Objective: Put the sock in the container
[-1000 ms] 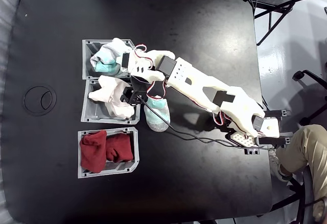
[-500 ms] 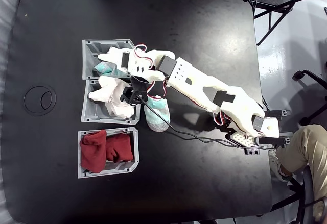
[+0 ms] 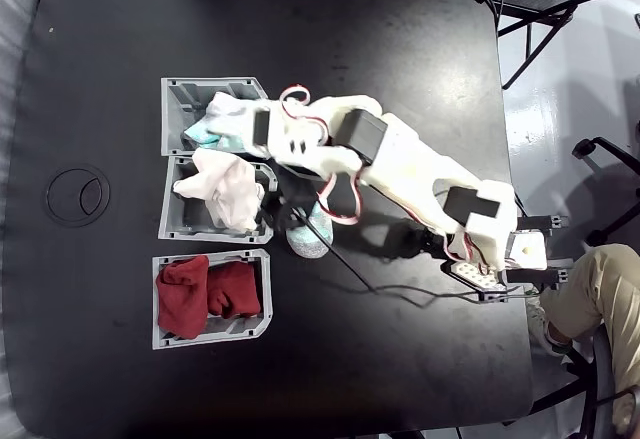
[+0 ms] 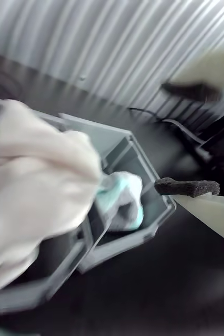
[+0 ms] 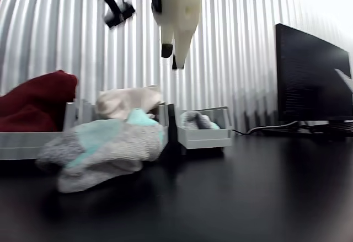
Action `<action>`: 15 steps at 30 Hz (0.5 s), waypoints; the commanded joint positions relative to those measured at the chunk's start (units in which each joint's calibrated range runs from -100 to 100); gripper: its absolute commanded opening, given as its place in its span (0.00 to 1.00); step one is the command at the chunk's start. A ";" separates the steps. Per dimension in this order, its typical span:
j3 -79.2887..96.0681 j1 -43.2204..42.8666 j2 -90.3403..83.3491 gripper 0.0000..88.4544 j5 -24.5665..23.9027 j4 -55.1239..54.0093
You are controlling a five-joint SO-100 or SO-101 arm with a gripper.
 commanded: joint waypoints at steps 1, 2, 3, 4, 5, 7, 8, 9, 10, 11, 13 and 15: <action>-3.03 -3.47 -7.89 0.04 -2.92 8.96; -3.03 -4.73 -8.98 0.00 -3.61 11.27; -3.03 -6.06 -10.15 0.02 -4.30 13.57; -3.03 -9.29 -12.66 0.02 -5.67 18.01; -2.94 -10.39 -13.58 0.01 -6.13 19.12; -3.03 -13.38 -16.09 0.01 -7.56 21.43; -3.03 -14.80 -17.60 0.01 -8.30 22.03; -3.03 -16.30 -19.44 0.01 -8.99 22.37; -2.67 -17.63 -21.53 0.01 -9.56 22.37; -2.40 -18.89 -23.87 0.01 -10.02 22.37; -2.31 -21.25 -28.55 0.01 -10.36 22.37; -2.13 -23.62 -33.07 0.01 -10.36 22.45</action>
